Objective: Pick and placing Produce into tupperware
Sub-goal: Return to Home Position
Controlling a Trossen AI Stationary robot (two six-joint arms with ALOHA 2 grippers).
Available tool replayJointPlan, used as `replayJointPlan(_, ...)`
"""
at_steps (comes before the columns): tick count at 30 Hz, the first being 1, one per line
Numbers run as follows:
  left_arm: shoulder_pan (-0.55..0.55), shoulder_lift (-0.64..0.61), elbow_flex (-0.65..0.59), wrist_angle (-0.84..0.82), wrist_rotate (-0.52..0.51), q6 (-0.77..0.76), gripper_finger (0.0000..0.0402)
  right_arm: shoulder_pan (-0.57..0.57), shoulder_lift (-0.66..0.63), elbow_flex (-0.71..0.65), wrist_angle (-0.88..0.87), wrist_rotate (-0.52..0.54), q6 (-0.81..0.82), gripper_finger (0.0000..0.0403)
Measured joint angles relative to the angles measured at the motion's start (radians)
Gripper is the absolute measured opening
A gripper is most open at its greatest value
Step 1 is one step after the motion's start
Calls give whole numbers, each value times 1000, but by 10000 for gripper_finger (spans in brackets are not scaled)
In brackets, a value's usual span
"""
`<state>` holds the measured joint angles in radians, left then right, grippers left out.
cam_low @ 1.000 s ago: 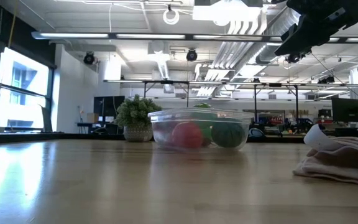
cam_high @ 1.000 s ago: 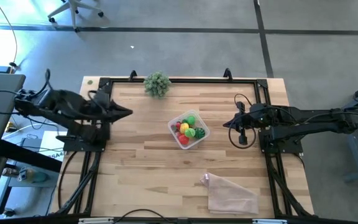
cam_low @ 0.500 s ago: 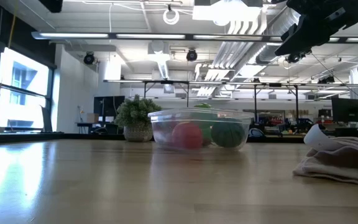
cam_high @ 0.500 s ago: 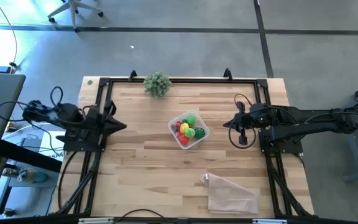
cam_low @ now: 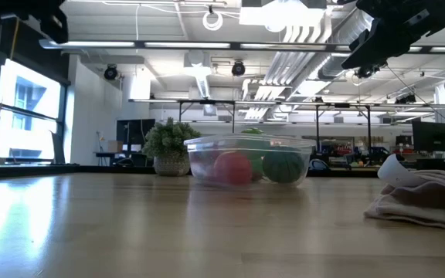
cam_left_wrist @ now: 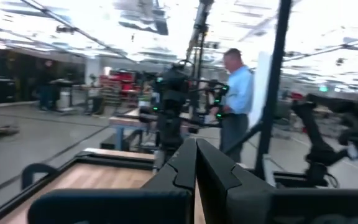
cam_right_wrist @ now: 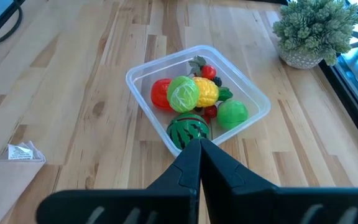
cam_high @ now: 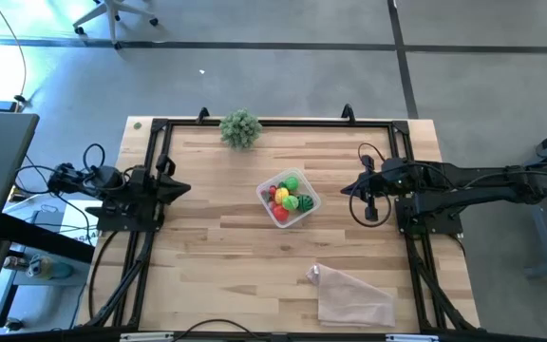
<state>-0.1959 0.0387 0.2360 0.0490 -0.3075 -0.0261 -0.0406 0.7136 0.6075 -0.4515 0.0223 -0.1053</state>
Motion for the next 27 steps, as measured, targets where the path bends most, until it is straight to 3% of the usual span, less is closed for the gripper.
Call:
replayJointPlan(5, 0, -34, -39, -10, -67, -8, 0, 0, 0, 0, 0, 0, 0, 0)
replayJointPlan(14, -1, -33, -111, 12, 7, -80, 0, 0, 0, 0, 0, 0, 0, 0)
replayJointPlan(27, -1, -32, -194, 8, -10, -119, 0, 0, 0, 0, 0, 0, 0, 0)
